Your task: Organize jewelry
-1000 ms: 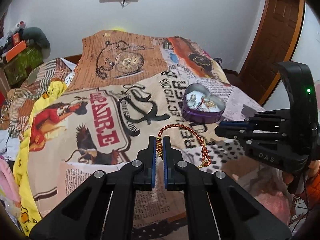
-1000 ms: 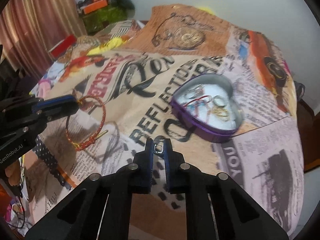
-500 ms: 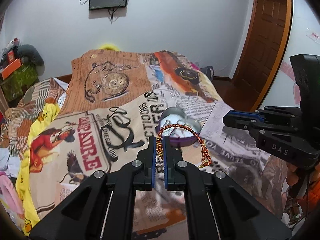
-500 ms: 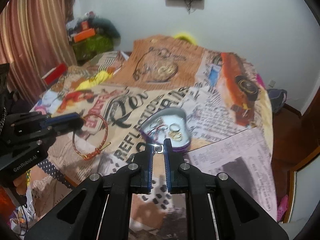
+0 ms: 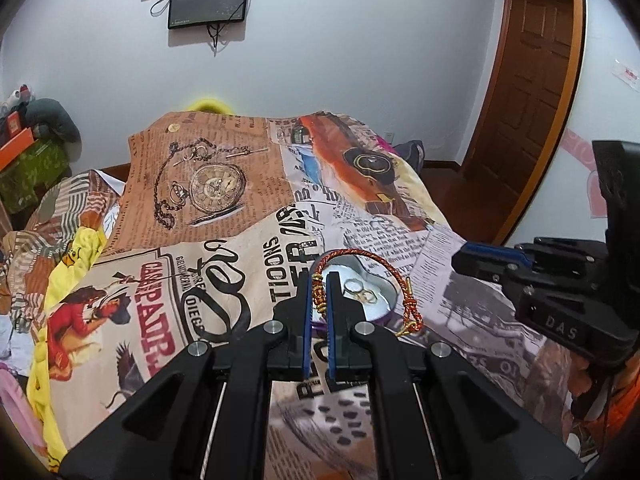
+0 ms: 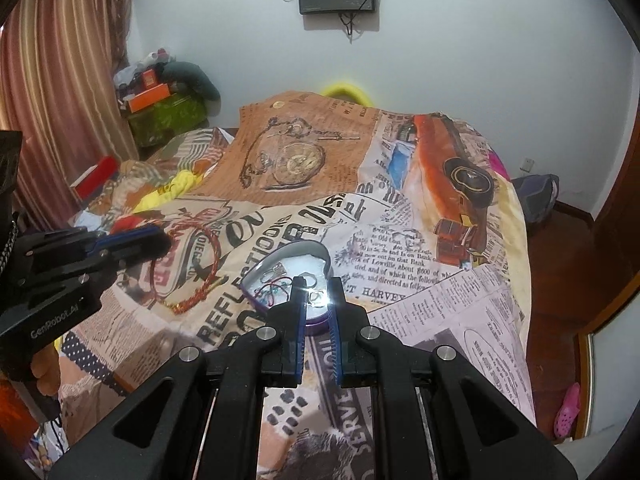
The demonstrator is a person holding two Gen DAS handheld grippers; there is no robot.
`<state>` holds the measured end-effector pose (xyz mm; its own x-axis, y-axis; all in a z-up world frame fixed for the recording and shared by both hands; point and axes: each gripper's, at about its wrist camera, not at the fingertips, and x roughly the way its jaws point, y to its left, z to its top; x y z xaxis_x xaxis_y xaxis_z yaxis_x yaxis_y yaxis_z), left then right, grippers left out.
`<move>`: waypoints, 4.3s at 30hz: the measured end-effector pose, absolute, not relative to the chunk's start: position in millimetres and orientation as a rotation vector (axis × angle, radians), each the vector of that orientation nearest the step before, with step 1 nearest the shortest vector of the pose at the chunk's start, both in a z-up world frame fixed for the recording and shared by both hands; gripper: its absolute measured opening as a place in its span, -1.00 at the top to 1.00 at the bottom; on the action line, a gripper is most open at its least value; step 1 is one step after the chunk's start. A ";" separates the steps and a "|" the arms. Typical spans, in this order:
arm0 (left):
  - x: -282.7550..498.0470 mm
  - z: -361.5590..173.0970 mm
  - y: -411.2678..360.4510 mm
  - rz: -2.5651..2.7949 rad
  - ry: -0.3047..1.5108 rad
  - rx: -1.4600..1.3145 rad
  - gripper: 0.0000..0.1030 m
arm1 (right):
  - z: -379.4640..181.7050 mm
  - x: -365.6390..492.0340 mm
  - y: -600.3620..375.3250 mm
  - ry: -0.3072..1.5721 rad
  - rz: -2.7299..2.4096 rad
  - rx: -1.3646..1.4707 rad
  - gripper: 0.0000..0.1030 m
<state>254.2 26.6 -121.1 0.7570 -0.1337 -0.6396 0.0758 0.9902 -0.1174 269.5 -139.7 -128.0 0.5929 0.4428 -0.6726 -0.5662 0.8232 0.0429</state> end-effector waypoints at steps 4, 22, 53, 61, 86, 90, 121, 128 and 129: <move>271.1 -131.1 28.5 -0.102 0.725 -0.088 0.91 | -133.2 276.1 -139.1 0.739 0.593 -0.174 0.82; 328.2 -177.8 18.7 -0.114 0.816 -0.065 0.91 | -167.4 311.1 -126.9 0.818 0.621 -0.139 0.82; 318.0 -170.3 19.4 -0.110 0.835 -0.054 0.83 | -189.9 314.9 -107.0 0.925 0.637 -0.216 0.75; 280.9 -122.2 24.5 -0.106 0.751 -0.076 0.82 | -146.4 290.3 -115.8 0.820 0.611 -0.218 0.68; 32.8 46.0 4.4 0.009 0.080 -0.052 -0.62 | 36.3 52.2 -188.9 -0.006 0.474 -0.020 -0.45; 26.3 39.9 6.3 0.037 0.077 -0.063 -0.86 | 31.5 45.3 -182.8 -0.015 0.429 -0.014 -0.94; 23.3 27.9 1.2 0.042 0.145 -0.065 -0.87 | 16.8 37.0 -193.4 0.073 0.391 -0.024 -1.00; 23.7 27.6 0.6 0.038 0.149 -0.065 -0.87 | 17.3 37.6 -193.7 0.088 0.392 -0.019 -1.00; 24.1 27.5 0.7 0.037 0.150 -0.066 -0.87 | 17.7 37.8 -192.9 0.089 0.392 -0.019 -1.00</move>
